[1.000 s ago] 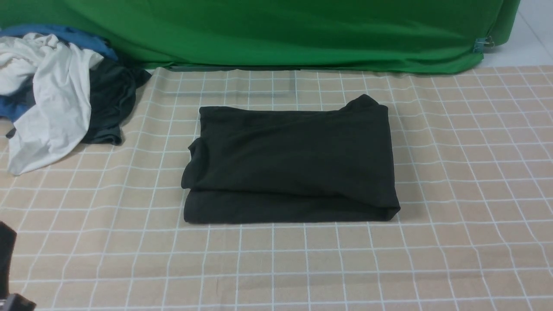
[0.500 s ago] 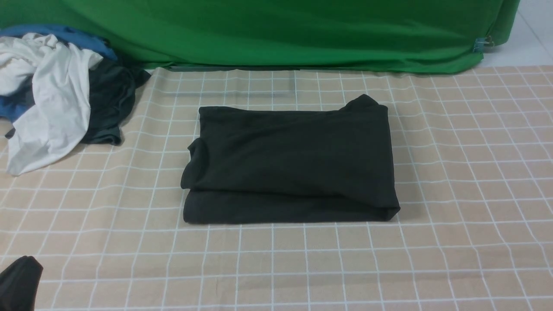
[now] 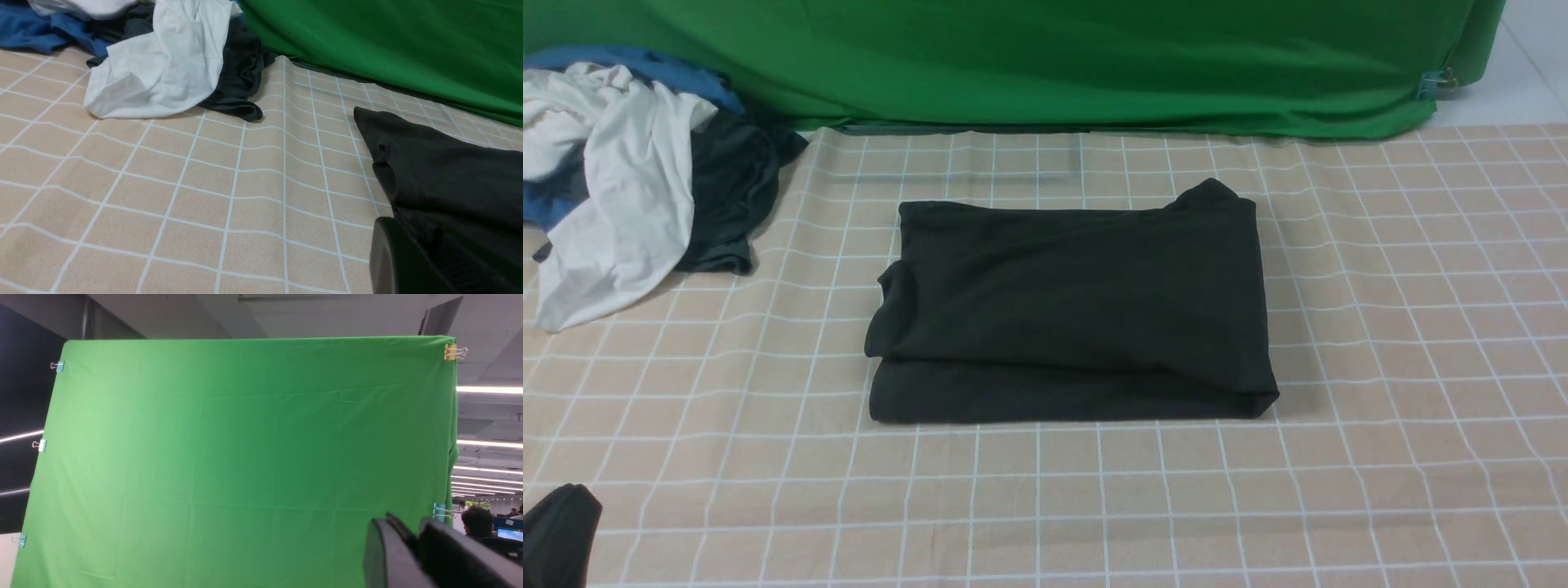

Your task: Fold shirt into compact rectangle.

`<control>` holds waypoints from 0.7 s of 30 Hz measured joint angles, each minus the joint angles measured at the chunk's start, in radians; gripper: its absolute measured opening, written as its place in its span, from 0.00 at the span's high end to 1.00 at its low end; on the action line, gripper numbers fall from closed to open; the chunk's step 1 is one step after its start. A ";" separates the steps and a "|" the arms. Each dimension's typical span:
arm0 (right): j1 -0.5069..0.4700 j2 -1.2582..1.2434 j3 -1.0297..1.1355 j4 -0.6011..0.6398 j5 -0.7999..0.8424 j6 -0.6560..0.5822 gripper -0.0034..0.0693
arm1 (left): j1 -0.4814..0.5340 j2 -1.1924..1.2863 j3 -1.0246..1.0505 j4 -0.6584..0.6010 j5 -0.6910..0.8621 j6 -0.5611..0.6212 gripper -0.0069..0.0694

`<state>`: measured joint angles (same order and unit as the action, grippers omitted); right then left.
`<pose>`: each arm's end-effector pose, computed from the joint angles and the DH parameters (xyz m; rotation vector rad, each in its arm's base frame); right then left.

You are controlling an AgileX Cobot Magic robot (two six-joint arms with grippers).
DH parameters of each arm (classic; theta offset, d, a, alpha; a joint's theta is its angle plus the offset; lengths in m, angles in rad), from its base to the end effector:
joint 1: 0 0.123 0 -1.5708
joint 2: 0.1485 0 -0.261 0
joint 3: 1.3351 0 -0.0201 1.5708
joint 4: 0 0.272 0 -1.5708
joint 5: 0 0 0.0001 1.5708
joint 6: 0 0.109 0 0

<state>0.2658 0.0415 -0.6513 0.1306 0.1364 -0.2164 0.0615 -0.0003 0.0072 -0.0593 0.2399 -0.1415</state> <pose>0.0300 0.0102 0.4203 -0.1933 0.9919 0.1723 0.1188 0.0058 0.1860 -0.2147 1.7180 -0.1136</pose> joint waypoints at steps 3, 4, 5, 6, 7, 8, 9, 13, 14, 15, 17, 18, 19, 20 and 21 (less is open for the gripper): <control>0.000 0.000 0.000 0.000 0.001 0.000 0.75 | 0.000 -0.001 0.000 0.001 0.000 0.000 0.89; 0.000 0.000 0.000 0.000 0.001 0.000 0.75 | 0.000 -0.001 0.000 0.001 0.000 0.000 0.89; 0.000 0.000 0.000 0.000 0.001 0.000 0.74 | 0.000 -0.001 0.000 0.002 0.000 0.000 0.89; 0.000 0.000 0.000 0.000 0.001 0.000 0.74 | 0.000 -0.001 0.000 0.004 0.000 0.000 0.89; 0.000 0.000 0.000 0.000 0.001 0.000 0.73 | 0.000 -0.001 0.000 0.005 0.000 0.000 0.89; 0.000 0.000 0.000 0.000 0.001 0.000 0.73 | 0.000 -0.001 0.000 0.008 0.000 0.002 0.89; 0.000 0.000 0.000 0.000 0.003 0.000 0.73 | 0.000 -0.001 0.000 0.009 0.000 0.002 0.89; -0.031 -0.008 0.027 0.000 0.034 -0.018 0.72 | 0.000 -0.001 0.000 0.009 0.000 0.002 0.89; -0.066 -0.010 0.050 0.000 0.039 -0.032 0.71 | 0.000 -0.001 0.000 0.009 0.000 0.002 0.89; -0.084 -0.010 0.071 -0.001 0.040 -0.041 0.71 | 0.000 -0.001 0.000 0.009 0.000 0.002 0.89; -0.141 -0.010 0.123 -0.001 0.046 -0.049 0.70 | 0.000 -0.001 0.000 0.009 0.000 0.002 0.89; -0.172 -0.009 0.164 -0.001 0.047 -0.051 0.70 | 0.000 -0.001 0.000 0.009 0.000 0.002 0.89; -0.191 -0.009 0.200 -0.001 0.049 -0.053 0.70 | 0.000 -0.001 0.000 0.009 0.000 0.002 0.89; -0.227 -0.008 0.260 -0.002 0.051 -0.053 0.70 | 0.000 -0.001 0.000 0.009 0.001 0.002 0.89; -0.257 -0.007 0.314 -0.002 0.053 -0.053 0.70 | 0.000 -0.001 0.000 0.009 0.002 0.002 0.89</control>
<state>0.0084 0.0341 -0.3370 0.1287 0.1896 -0.2697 0.0615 -0.0014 0.0072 -0.0508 0.2419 -0.1392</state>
